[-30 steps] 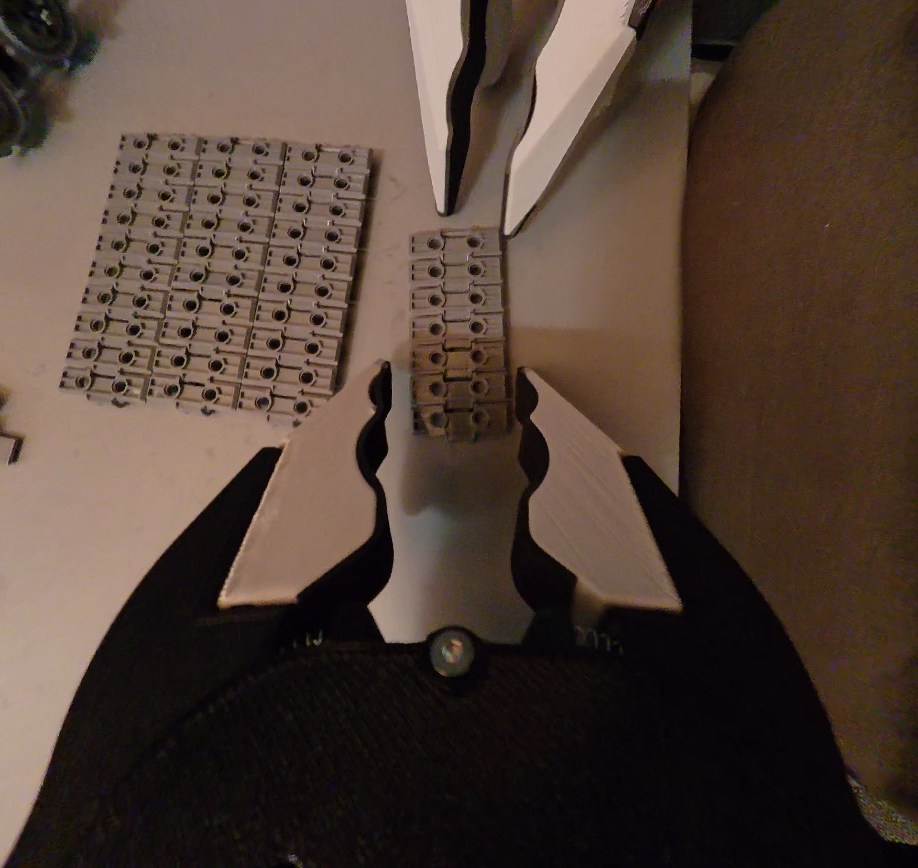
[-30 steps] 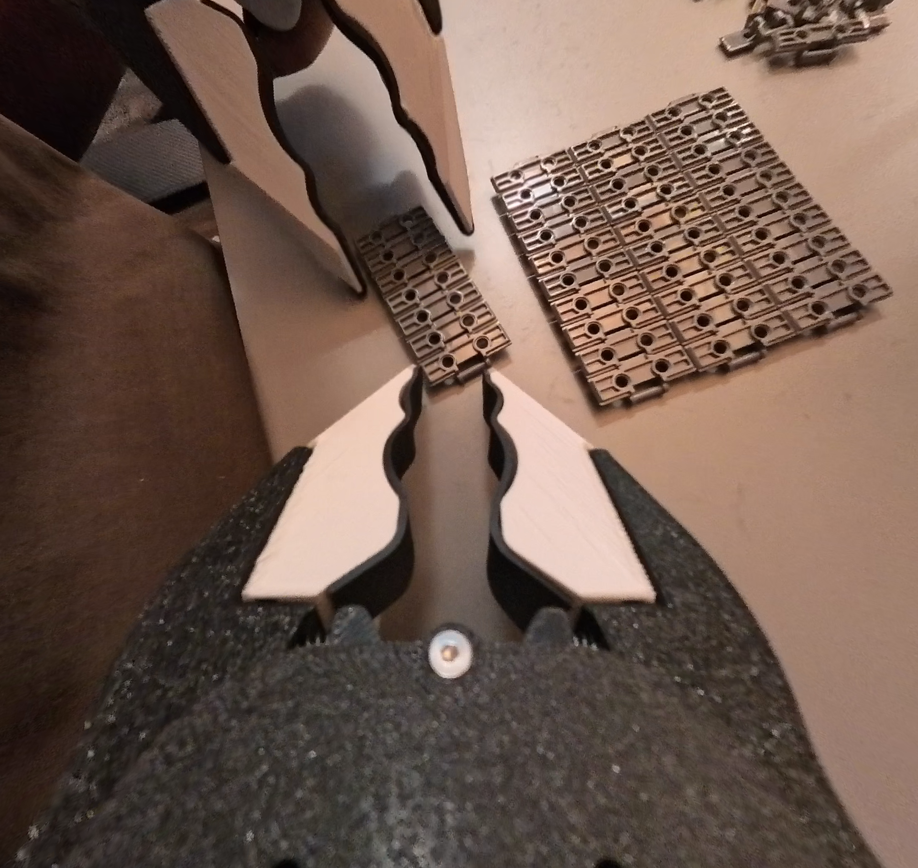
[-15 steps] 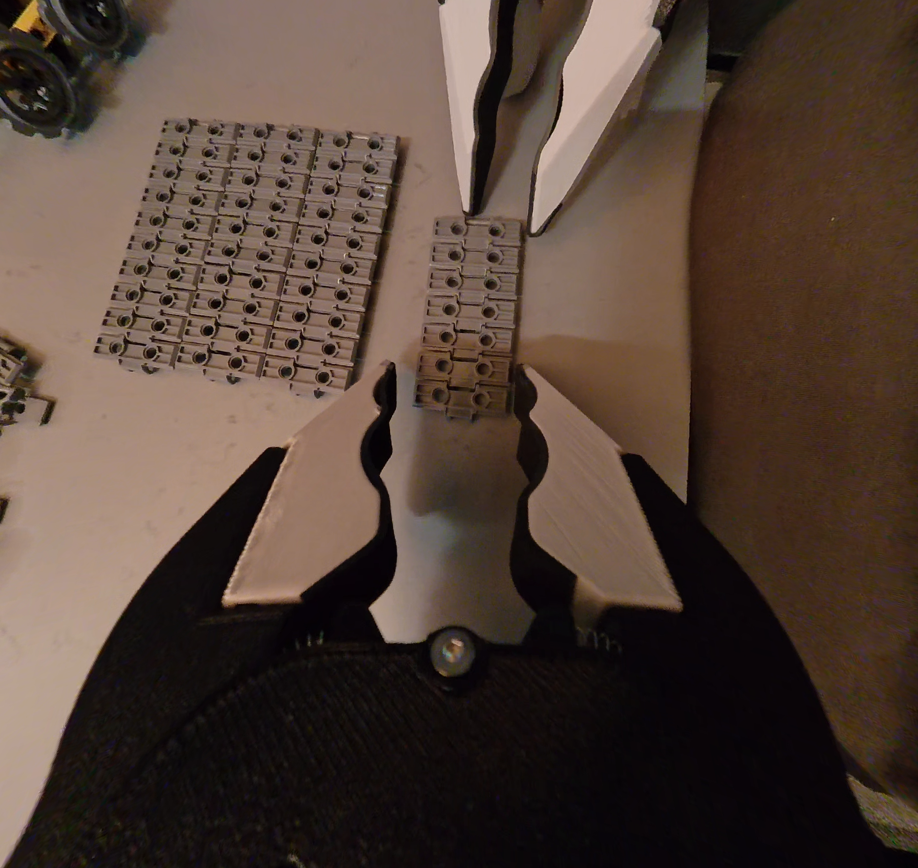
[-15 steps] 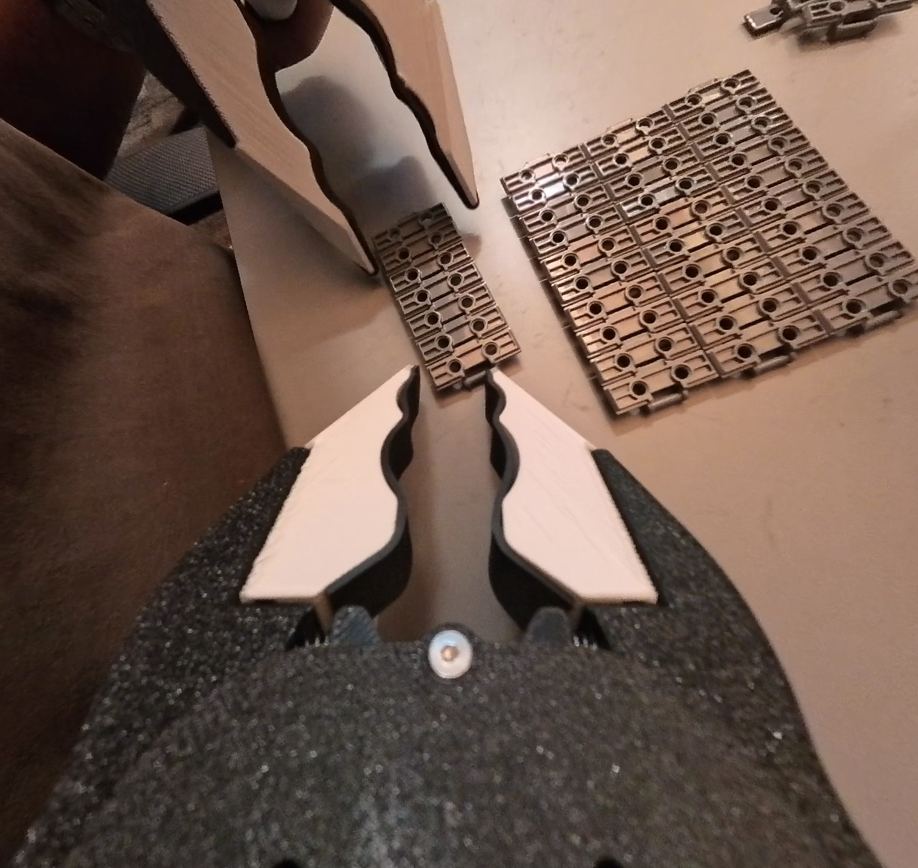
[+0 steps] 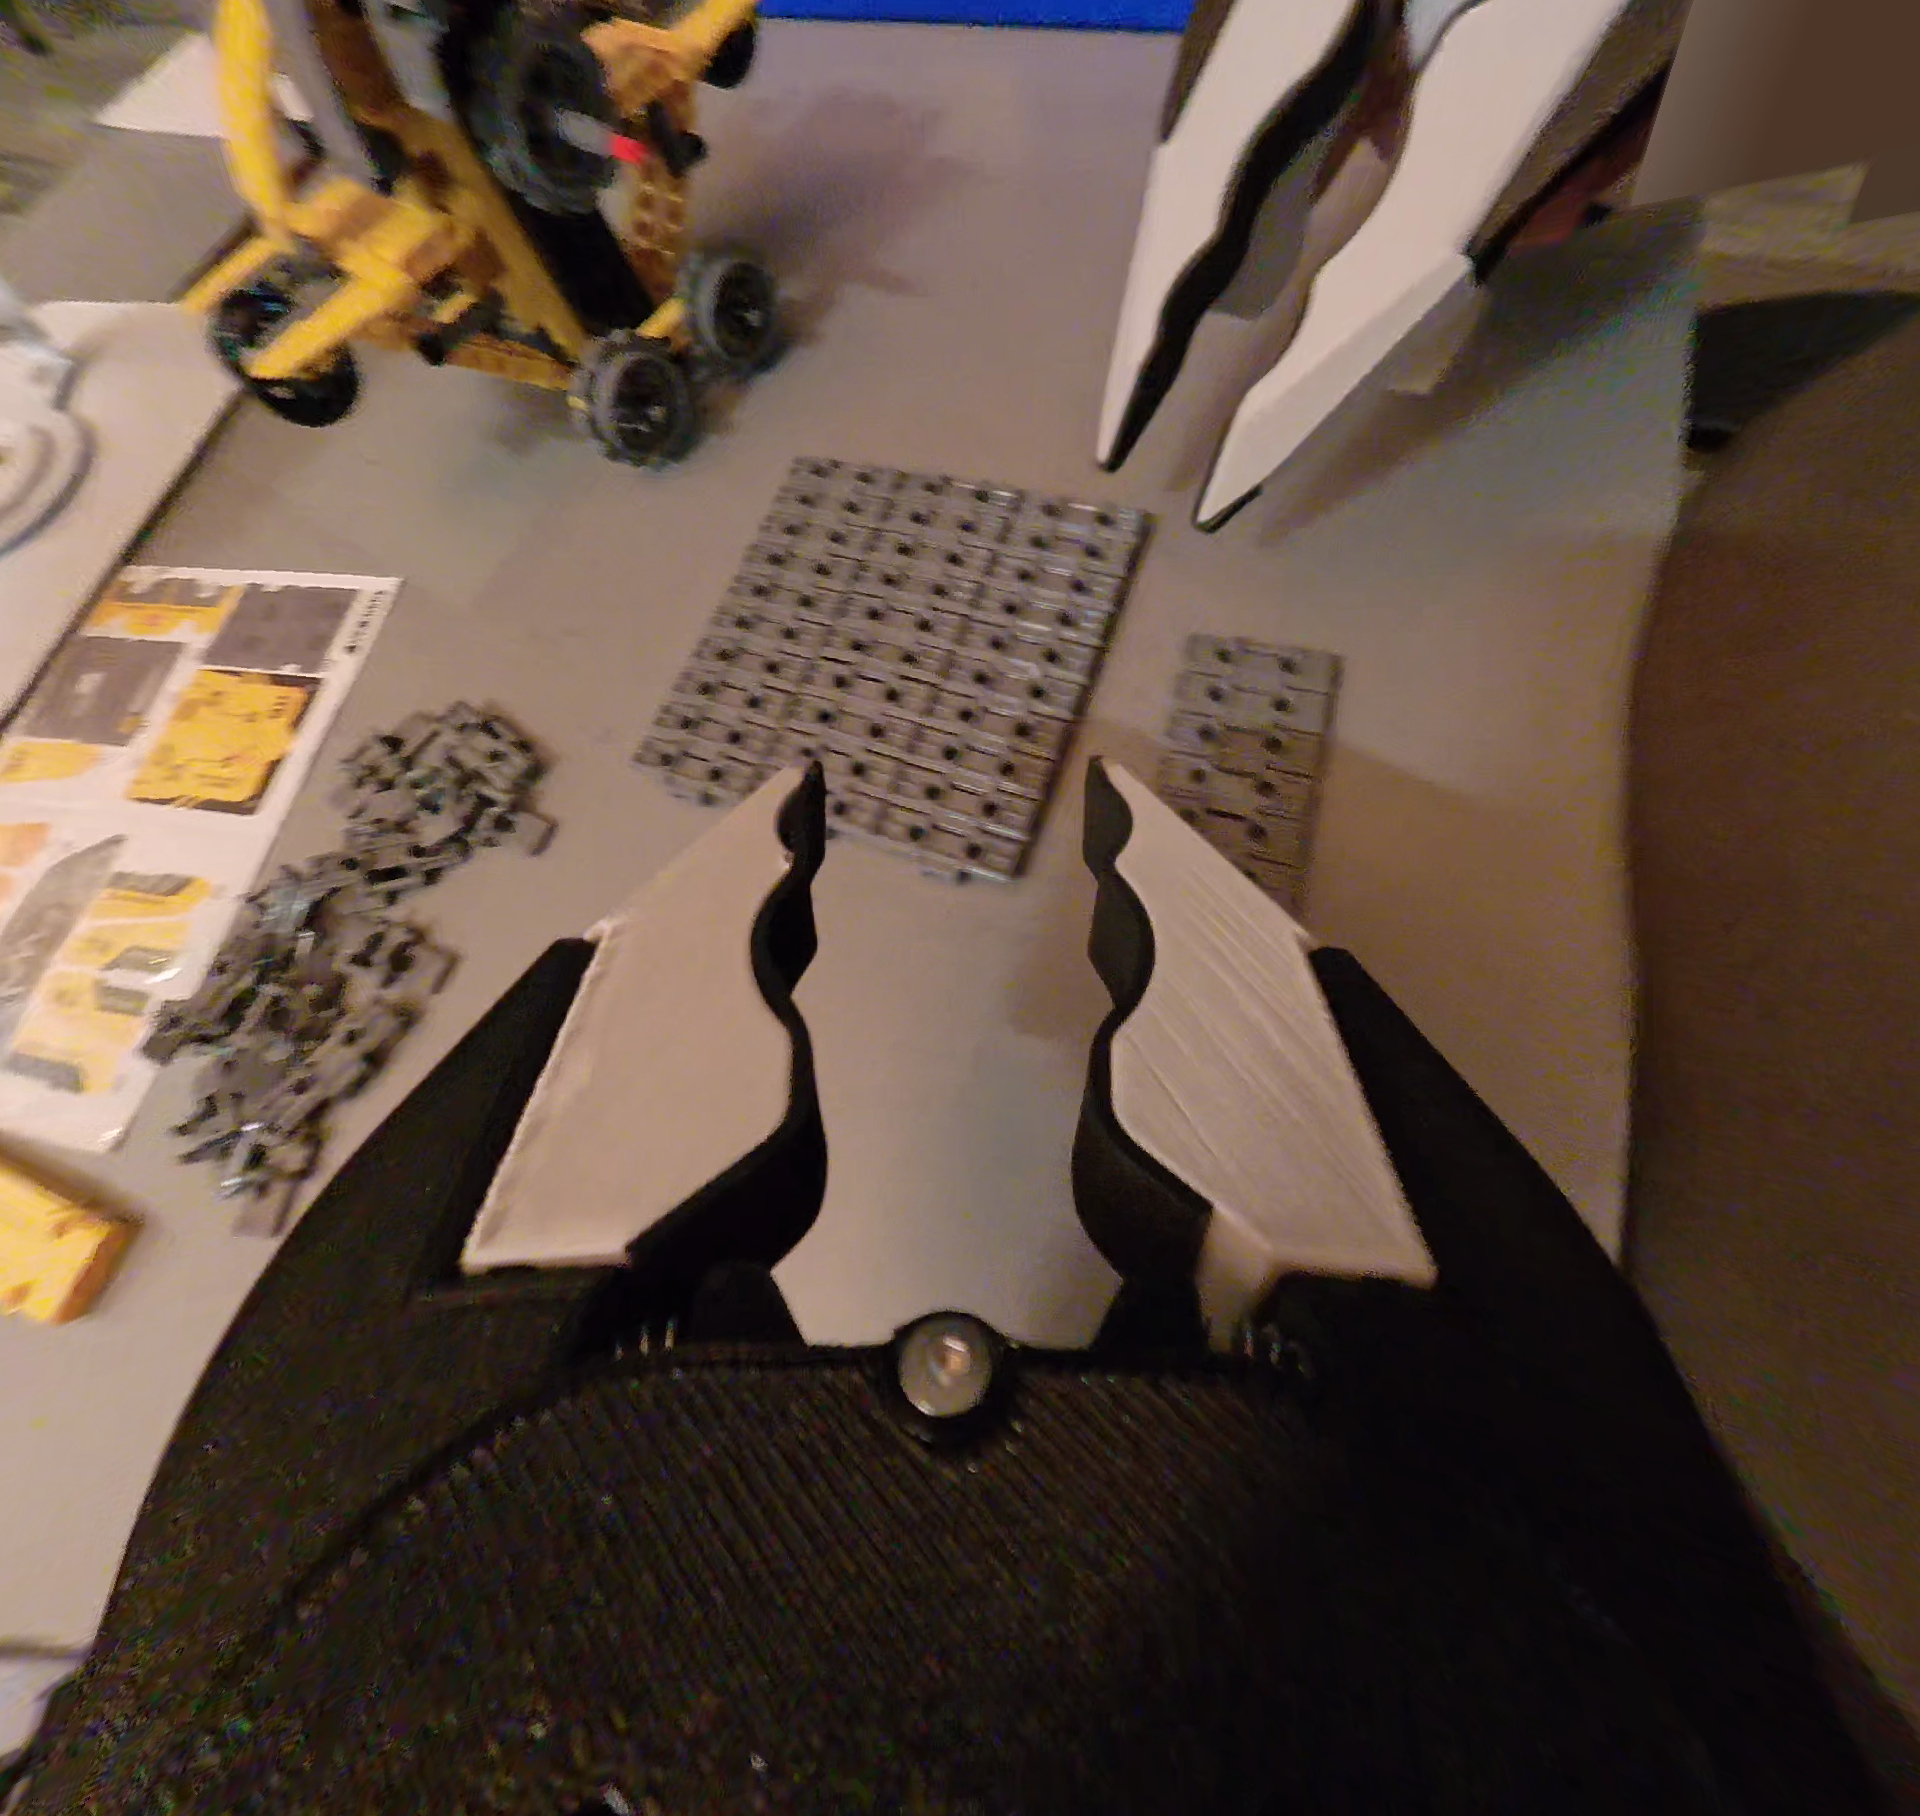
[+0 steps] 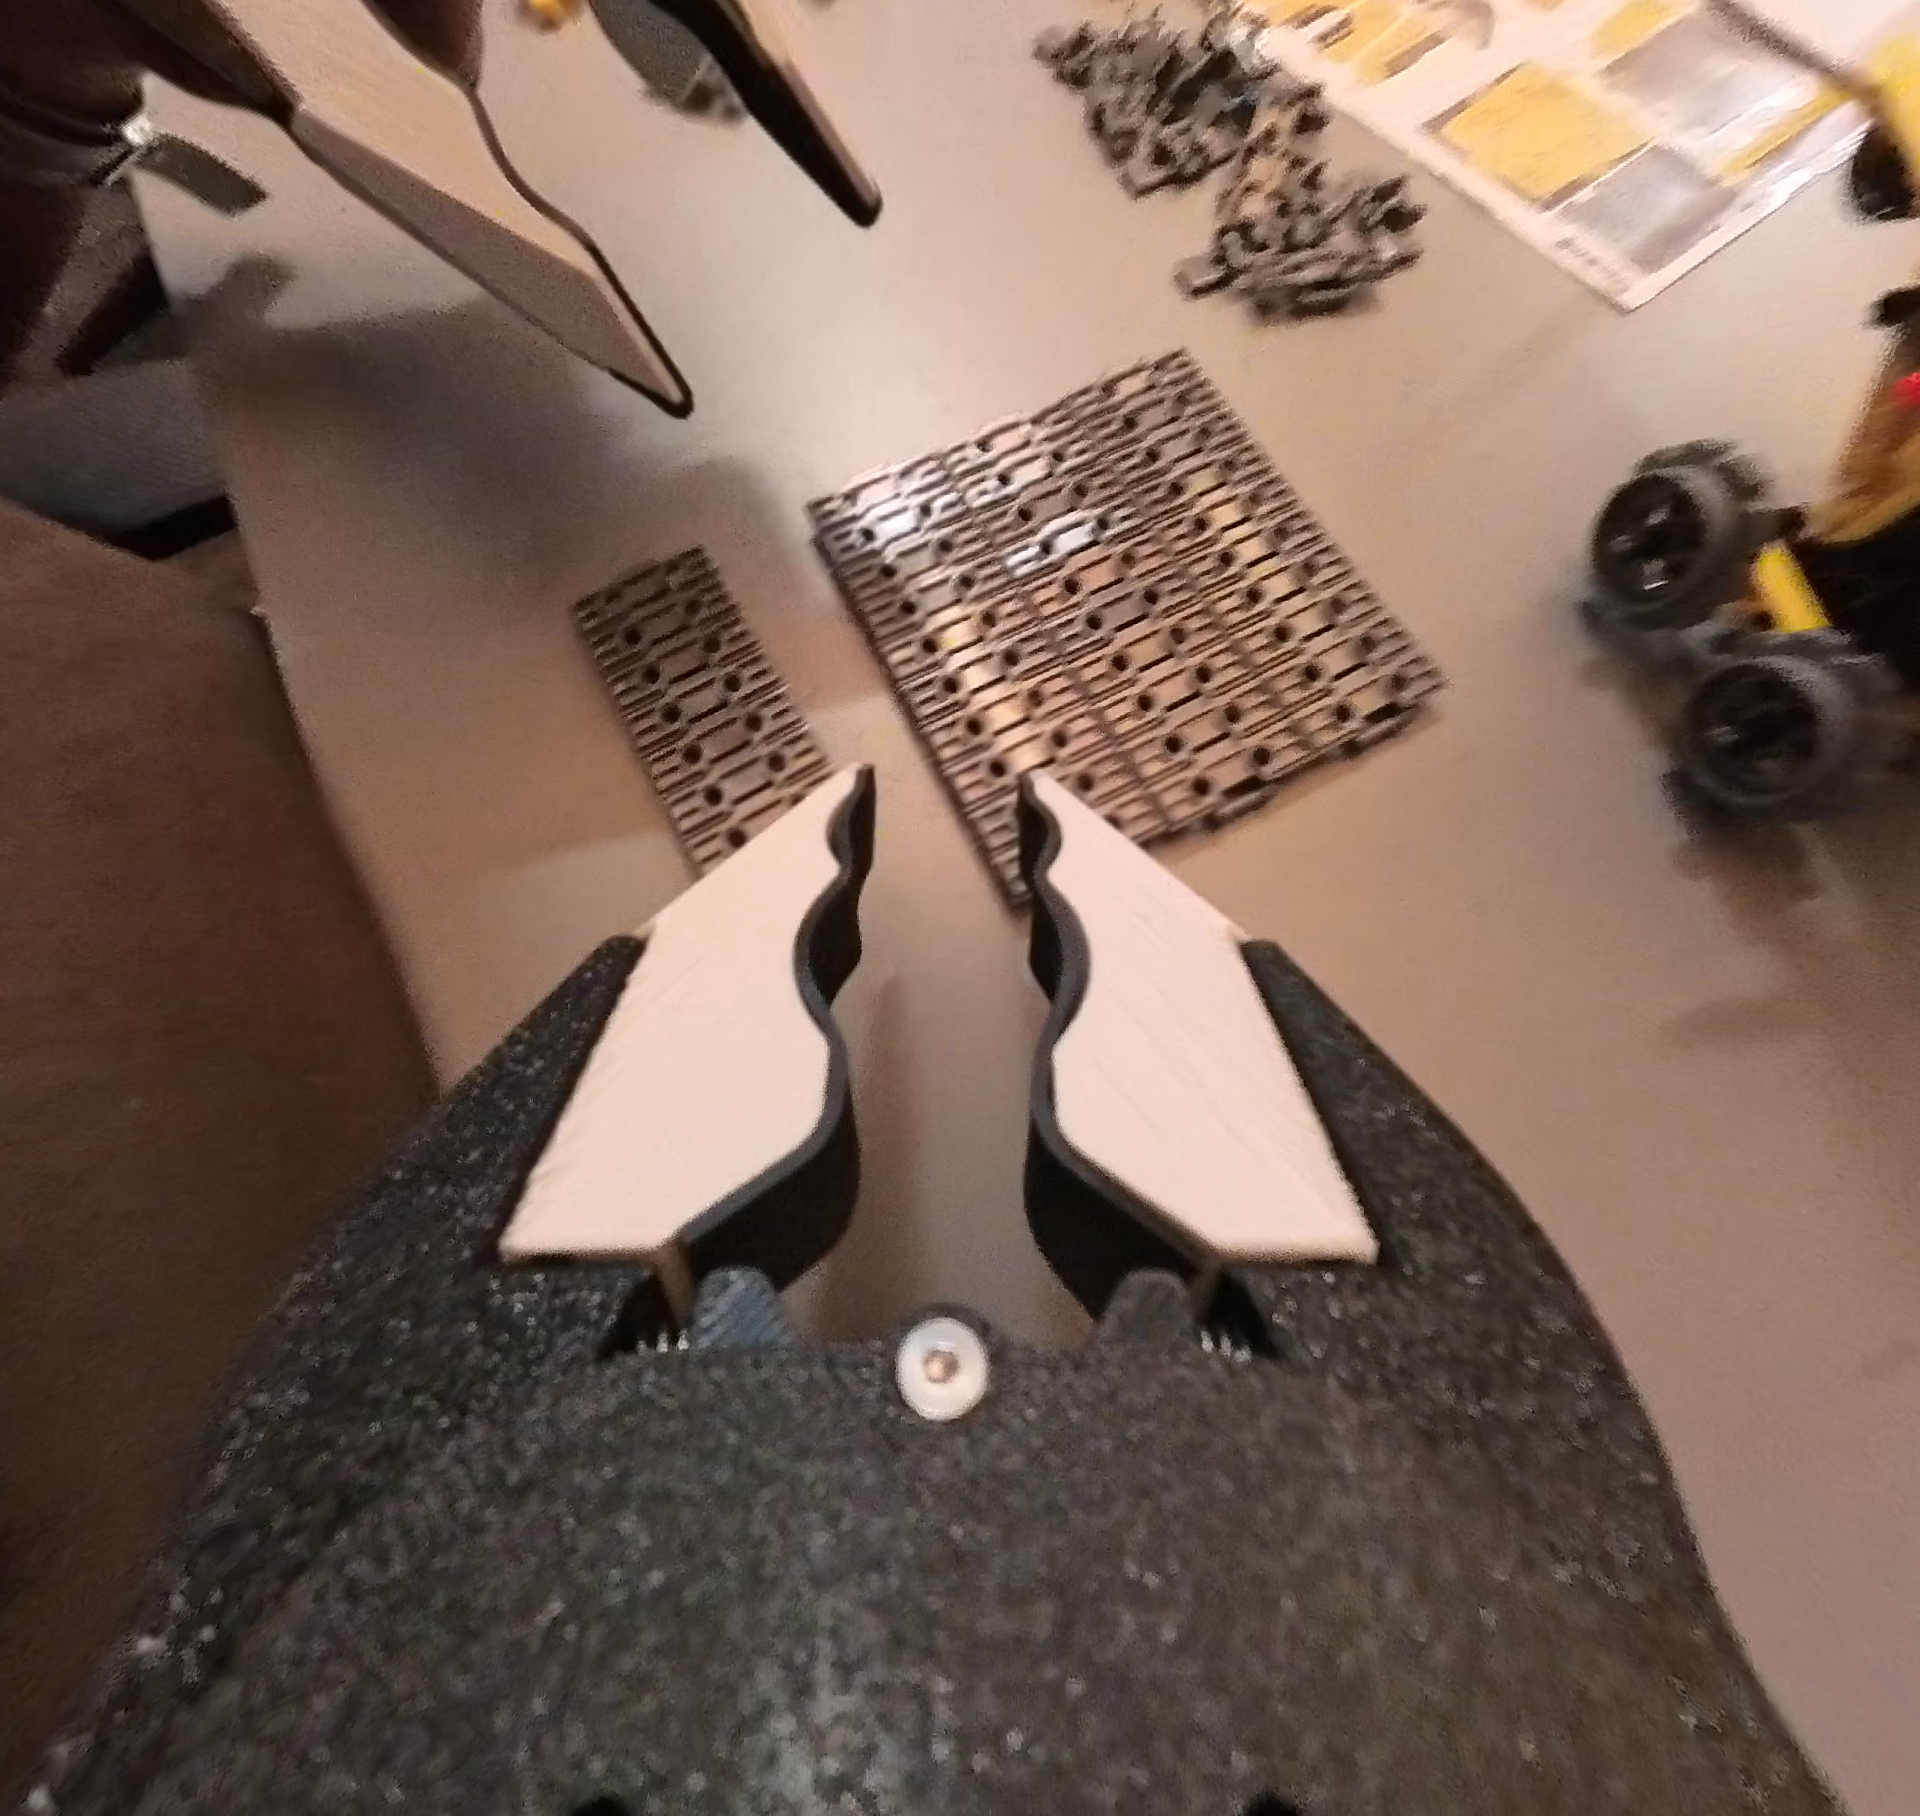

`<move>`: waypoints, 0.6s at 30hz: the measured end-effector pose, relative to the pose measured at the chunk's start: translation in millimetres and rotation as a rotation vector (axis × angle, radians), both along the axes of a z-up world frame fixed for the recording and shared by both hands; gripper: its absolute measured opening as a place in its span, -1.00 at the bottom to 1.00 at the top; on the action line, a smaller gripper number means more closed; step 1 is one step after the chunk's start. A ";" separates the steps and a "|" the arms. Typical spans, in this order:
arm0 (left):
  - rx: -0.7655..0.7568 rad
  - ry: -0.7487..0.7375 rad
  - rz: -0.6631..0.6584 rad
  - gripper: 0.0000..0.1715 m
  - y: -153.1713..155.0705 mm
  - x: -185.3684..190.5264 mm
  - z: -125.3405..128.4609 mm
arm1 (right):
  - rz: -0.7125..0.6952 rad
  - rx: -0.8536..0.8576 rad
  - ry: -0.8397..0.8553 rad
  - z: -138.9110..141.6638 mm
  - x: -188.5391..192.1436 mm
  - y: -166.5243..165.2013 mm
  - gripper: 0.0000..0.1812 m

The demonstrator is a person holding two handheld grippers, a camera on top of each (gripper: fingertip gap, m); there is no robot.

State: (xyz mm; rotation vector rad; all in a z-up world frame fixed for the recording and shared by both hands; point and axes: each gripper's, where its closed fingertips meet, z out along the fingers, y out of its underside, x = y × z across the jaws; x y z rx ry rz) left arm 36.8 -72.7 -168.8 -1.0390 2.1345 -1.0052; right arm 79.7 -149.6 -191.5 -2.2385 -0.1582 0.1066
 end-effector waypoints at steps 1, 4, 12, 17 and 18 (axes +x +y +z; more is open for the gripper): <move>0.013 -0.014 0.032 -0.43 7.8 6.2 4.0 | -0.015 0.025 -0.010 6.1 6.1 3.3 -0.71; 0.074 -0.060 0.151 -0.40 41.4 28.9 15.8 | -0.062 0.156 -0.035 31.3 26.0 18.1 -0.71; -0.062 0.009 0.467 -0.52 173.0 66.1 11.8 | -0.134 0.474 -0.046 64.7 52.6 34.8 -0.70; -0.103 0.125 0.476 -0.59 169.2 53.4 -30.9 | -0.176 0.503 -0.115 65.5 62.8 27.7 -0.70; -0.050 0.131 0.480 -0.58 170.5 53.5 -34.4 | -0.163 0.503 -0.098 65.5 59.4 28.9 -0.69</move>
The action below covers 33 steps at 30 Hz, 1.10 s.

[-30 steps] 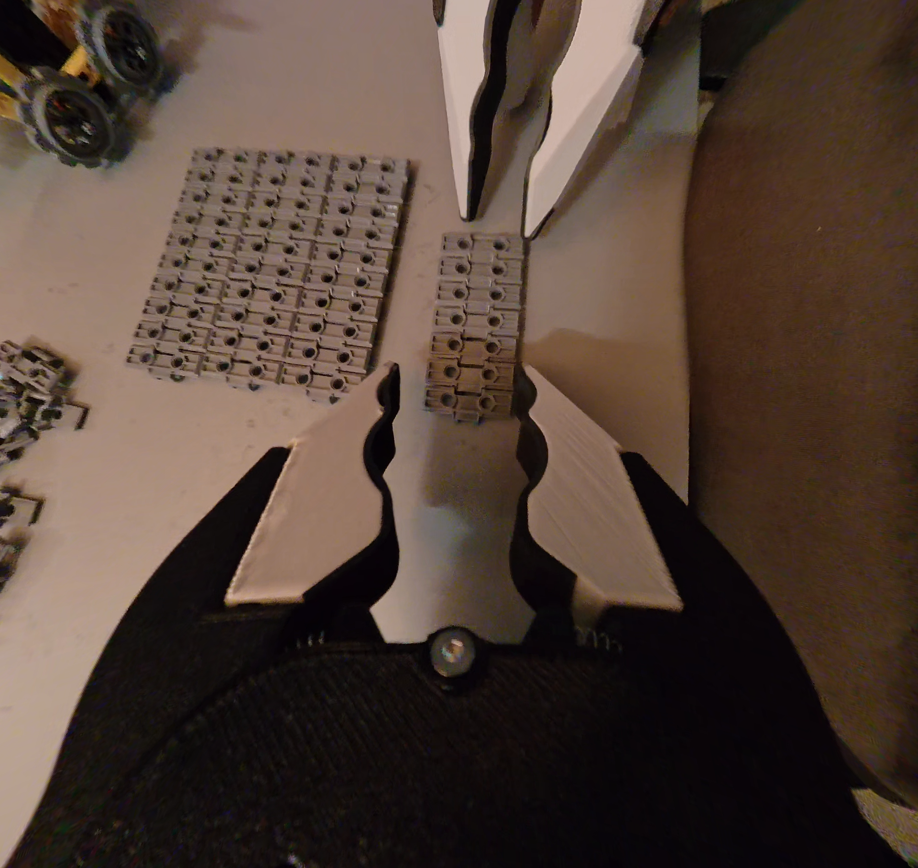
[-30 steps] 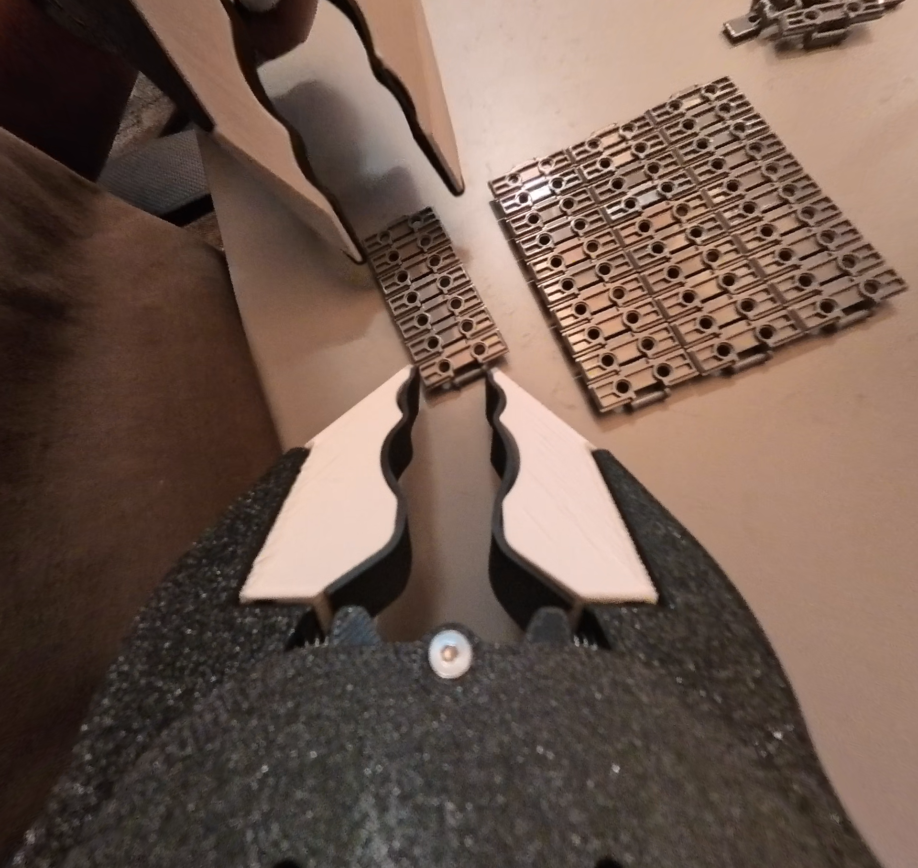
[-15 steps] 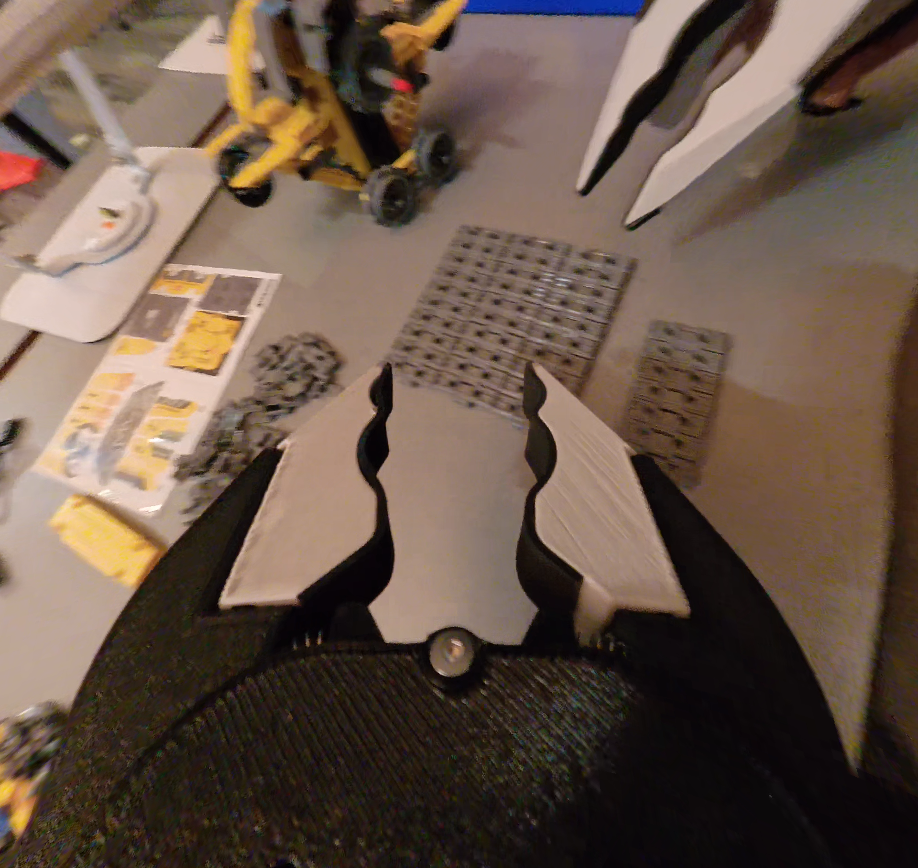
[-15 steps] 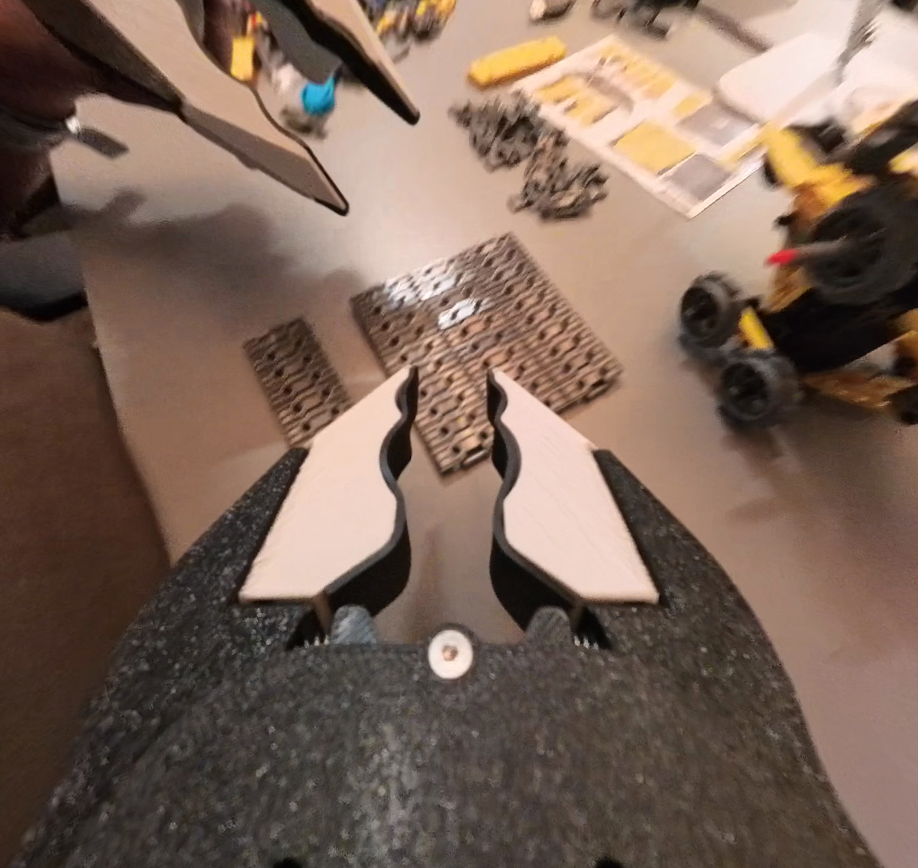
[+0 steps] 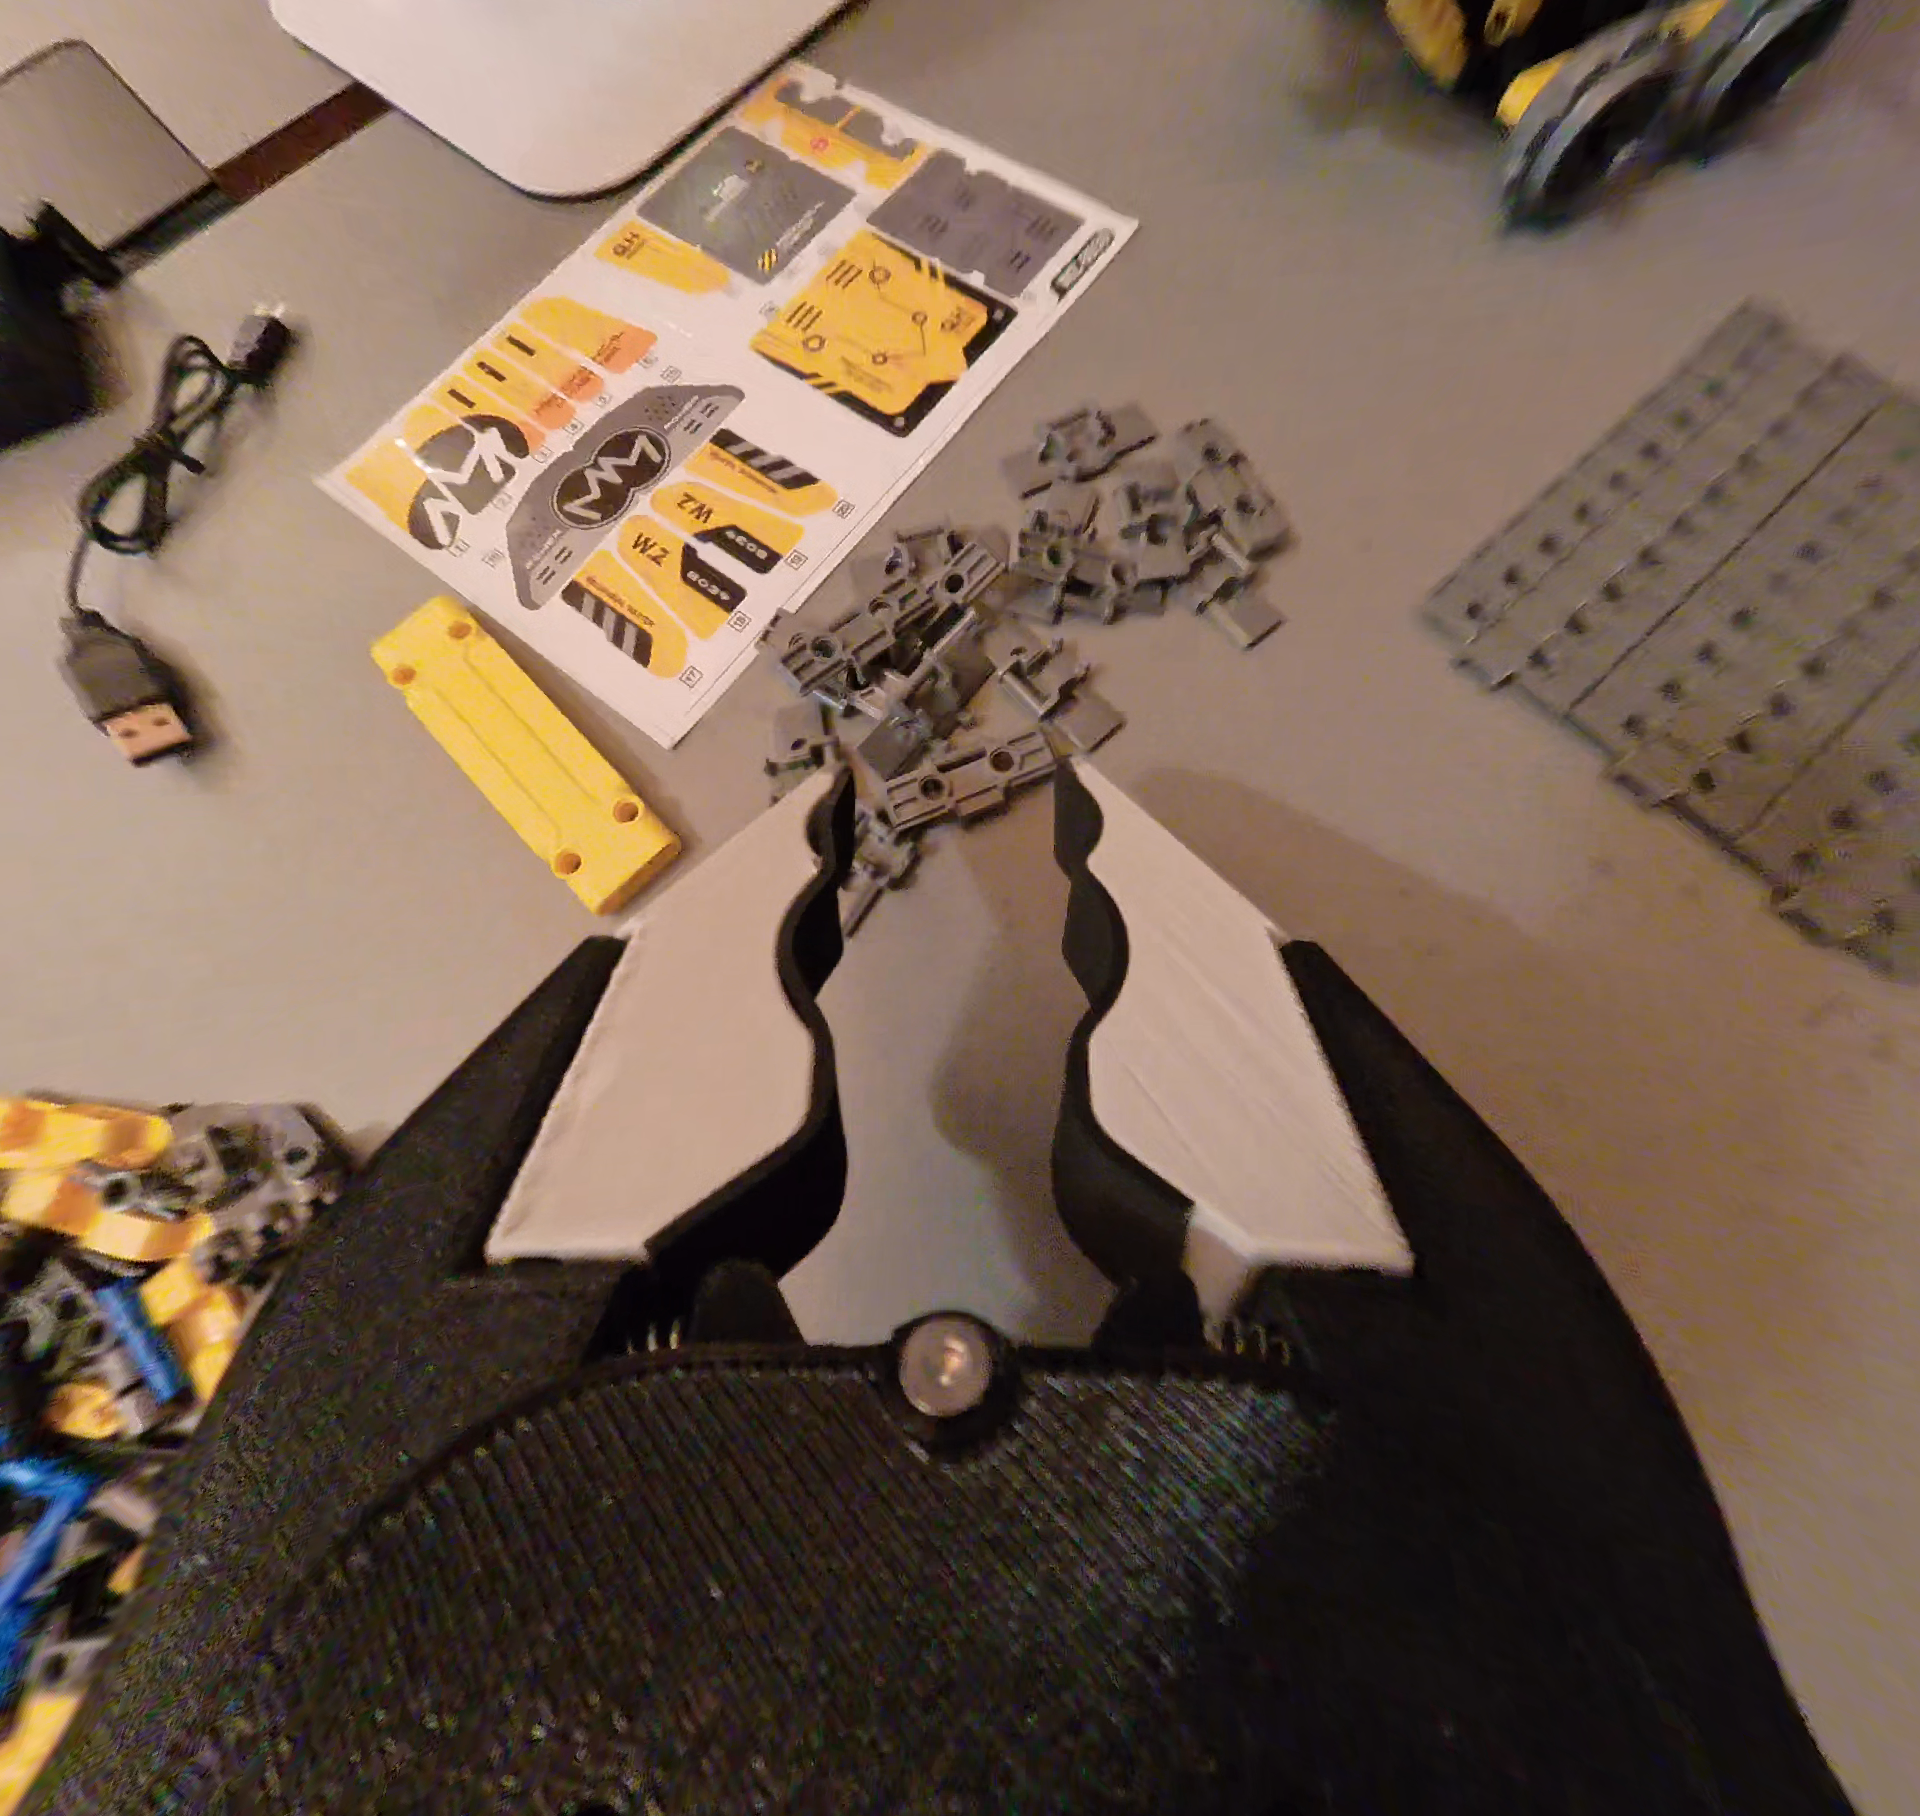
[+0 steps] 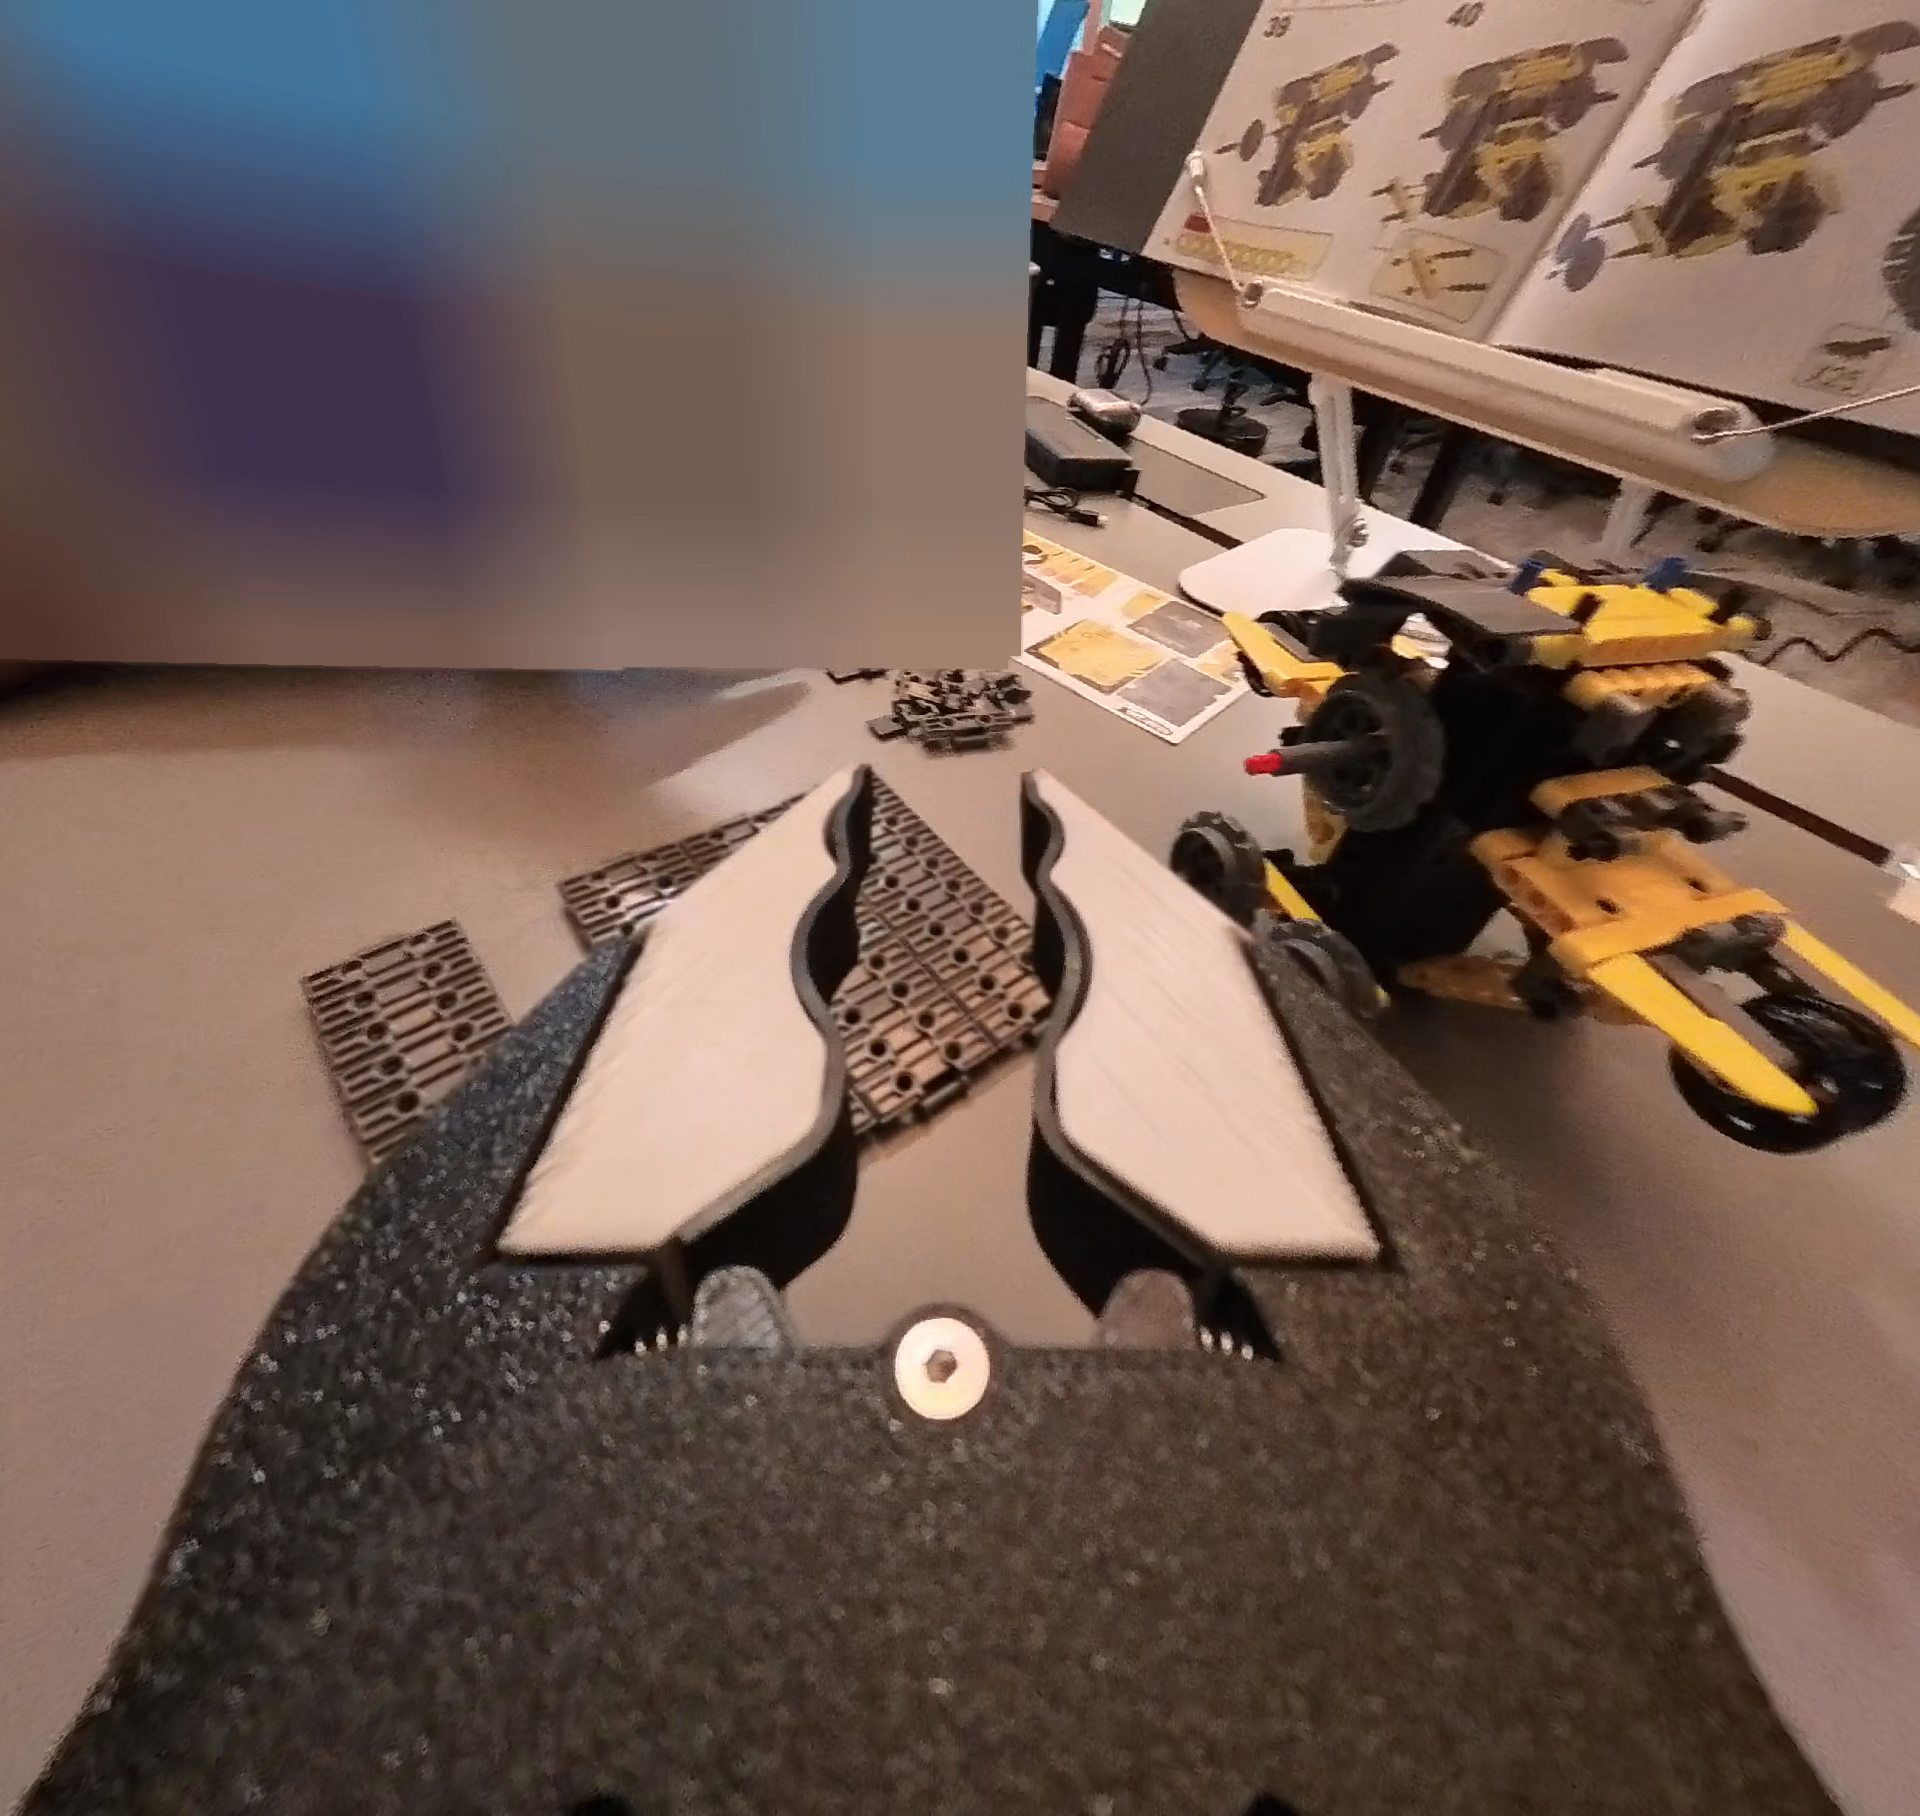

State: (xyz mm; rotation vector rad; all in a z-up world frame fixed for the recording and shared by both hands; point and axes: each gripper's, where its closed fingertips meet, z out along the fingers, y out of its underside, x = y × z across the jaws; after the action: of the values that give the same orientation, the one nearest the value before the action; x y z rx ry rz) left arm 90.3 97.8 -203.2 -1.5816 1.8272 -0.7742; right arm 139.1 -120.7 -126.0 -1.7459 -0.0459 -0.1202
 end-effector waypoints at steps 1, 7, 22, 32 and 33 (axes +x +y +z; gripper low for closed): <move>0.046 0.010 -0.001 -0.56 0.7 1.2 -1.4 | 0.013 -0.004 0.005 -0.8 -3.2 1.2 -0.69; 0.124 0.076 -0.019 -0.49 -6.5 4.1 -16.0 | 0.005 -0.055 -0.087 -10.9 -8.5 3.2 -0.69; 0.138 -0.065 -0.319 -0.81 -65.2 0.6 9.8 | 0.026 0.007 0.034 -1.6 -7.1 -0.7 -0.68; 0.142 -0.193 -0.897 -0.81 -248.1 -35.7 20.9 | -0.011 -0.021 0.096 -7.0 3.7 -3.1 -0.69; 0.145 -0.176 -0.920 -0.82 -257.4 -38.6 15.1 | -0.010 -0.019 0.100 -6.7 3.4 -3.3 -0.69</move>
State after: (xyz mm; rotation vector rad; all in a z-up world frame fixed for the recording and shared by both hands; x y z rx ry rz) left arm 51.7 -159.7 -188.2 -0.4922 2.3881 -1.0789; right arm 142.5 -124.0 -132.6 -1.7686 0.0350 -0.0393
